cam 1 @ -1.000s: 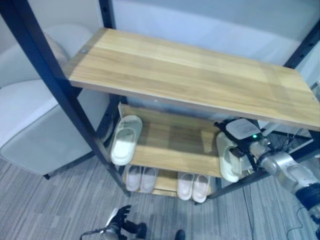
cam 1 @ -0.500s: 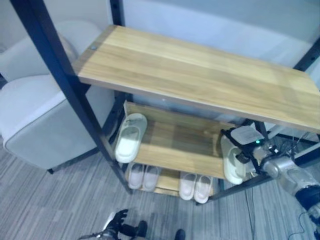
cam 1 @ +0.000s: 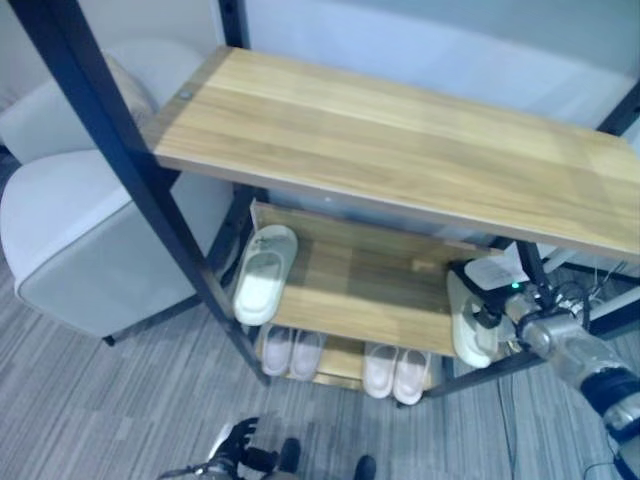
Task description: Arrange the slippers neatly on the shoe rack.
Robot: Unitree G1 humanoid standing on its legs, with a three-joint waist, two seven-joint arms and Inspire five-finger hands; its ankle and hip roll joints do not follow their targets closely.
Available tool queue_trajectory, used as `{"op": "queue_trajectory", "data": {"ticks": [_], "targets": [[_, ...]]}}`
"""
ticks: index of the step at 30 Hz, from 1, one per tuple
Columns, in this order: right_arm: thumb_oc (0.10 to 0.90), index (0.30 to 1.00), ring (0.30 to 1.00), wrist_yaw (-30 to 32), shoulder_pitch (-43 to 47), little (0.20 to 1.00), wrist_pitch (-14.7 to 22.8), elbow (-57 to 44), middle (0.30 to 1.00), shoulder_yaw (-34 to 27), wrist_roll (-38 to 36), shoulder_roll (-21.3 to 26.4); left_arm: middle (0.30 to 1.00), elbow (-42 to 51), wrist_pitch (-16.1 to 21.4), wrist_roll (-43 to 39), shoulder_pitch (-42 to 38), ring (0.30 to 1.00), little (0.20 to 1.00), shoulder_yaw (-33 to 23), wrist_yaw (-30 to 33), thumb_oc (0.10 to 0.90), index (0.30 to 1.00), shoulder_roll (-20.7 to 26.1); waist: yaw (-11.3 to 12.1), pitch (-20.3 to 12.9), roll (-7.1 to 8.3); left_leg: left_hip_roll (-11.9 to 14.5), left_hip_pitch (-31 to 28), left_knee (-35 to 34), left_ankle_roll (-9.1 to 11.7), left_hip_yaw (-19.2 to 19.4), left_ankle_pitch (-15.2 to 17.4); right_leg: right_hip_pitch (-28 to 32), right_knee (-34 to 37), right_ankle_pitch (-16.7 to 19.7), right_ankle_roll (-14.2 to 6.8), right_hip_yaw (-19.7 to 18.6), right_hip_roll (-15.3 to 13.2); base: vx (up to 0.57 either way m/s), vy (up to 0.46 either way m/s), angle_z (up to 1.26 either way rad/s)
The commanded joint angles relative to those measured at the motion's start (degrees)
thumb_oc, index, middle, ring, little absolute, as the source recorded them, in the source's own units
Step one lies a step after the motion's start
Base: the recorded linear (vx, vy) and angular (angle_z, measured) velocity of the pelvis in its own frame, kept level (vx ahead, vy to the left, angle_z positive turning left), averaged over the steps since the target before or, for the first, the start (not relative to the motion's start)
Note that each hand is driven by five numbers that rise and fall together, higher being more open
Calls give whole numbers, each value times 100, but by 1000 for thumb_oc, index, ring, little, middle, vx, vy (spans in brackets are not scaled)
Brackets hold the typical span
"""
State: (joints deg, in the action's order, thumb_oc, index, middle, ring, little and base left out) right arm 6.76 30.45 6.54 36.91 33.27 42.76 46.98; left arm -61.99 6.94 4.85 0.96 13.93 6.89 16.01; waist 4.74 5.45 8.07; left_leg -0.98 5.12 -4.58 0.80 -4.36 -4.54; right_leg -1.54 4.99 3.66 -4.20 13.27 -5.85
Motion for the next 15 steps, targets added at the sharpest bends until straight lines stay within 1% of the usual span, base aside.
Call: {"op": "queue_trajectory", "data": {"ticks": [1,2,3,9,15], "targets": [[571,556,556,336,805,556,-351,562,556,128,38,153,900,0,226,-2,63,900,900,404,5,800,900,-257,52,-130,-151,144,-186,-42,279,323,420,-16,-40,-172,-375,-250,-36,0,0,0],[464,396,396,344,810,396,-357,587,396,128,16,130,900,-15,225,-8,62,900,900,402,8,800,900,-262,48,-136,-153,143,-192,-42,281,324,422,-7,-38,-176,-372,-252,-32,0,0,0],[400,300,300,336,806,300,-361,557,300,114,-4,108,900,-29,217,-12,60,900,900,390,16,800,900,-268,43,-145,-153,145,-203,-42,282,324,427,8,-35,-183,-370,-251,-27,0,0,0],[400,300,300,388,682,300,-358,366,300,-68,-91,63,900,-12,210,7,76,900,900,375,26,800,900,-291,13,-165,-160,167,-258,-42,282,341,450,62,-30,-205,-362,-264,-14,0,0,0],[400,300,300,414,507,300,-302,-53,300,-309,-207,19,900,-41,205,42,86,900,900,350,20,800,900,-317,6,-180,-140,192,-331,-42,281,371,481,114,-25,-229,-352,-271,12,0,0,0]]}}
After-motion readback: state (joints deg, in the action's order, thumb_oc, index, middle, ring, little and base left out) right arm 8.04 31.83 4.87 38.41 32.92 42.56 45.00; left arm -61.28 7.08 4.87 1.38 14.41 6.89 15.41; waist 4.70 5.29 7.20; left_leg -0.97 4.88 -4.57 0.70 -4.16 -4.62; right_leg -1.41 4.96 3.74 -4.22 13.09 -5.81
